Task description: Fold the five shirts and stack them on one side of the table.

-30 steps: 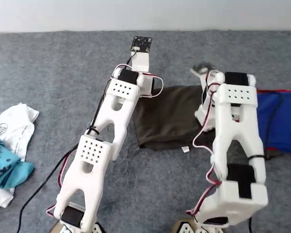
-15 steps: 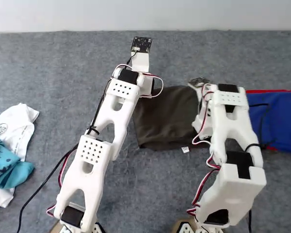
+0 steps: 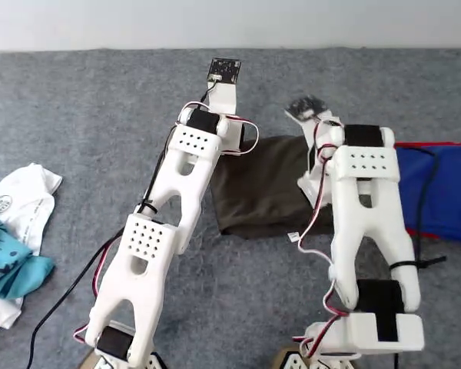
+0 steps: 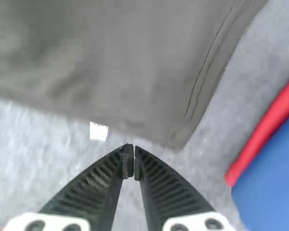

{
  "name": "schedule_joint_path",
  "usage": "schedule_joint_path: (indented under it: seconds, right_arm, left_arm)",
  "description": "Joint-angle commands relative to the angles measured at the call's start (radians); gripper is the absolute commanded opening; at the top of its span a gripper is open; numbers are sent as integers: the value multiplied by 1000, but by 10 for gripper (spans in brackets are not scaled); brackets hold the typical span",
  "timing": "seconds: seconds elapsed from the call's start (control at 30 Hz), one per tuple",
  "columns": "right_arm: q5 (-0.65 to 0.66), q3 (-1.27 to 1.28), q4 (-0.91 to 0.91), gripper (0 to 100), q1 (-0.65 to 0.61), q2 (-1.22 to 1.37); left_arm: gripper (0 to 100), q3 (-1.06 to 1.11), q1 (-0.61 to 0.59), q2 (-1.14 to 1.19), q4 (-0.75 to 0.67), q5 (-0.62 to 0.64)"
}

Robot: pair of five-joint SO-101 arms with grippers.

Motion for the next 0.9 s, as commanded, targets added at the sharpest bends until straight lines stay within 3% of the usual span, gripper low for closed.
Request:
schedule_joint_path:
  seconds: [0.0,0.13,0.47,0.87]
  right_arm:
    - [-41,91,-180,9,-16,1]
    - [-43,249,-340,9,4,114]
    - [-38,252,-289,9,102,147]
    - [-40,0,105,9,99,-182]
  left_arm:
    - [12,-45,-5,-15,18,6]
    - [12,-44,-5,-15,21,2]
    - [13,-42,-5,-15,20,3]
    - [13,-47,-5,-23,18,0]
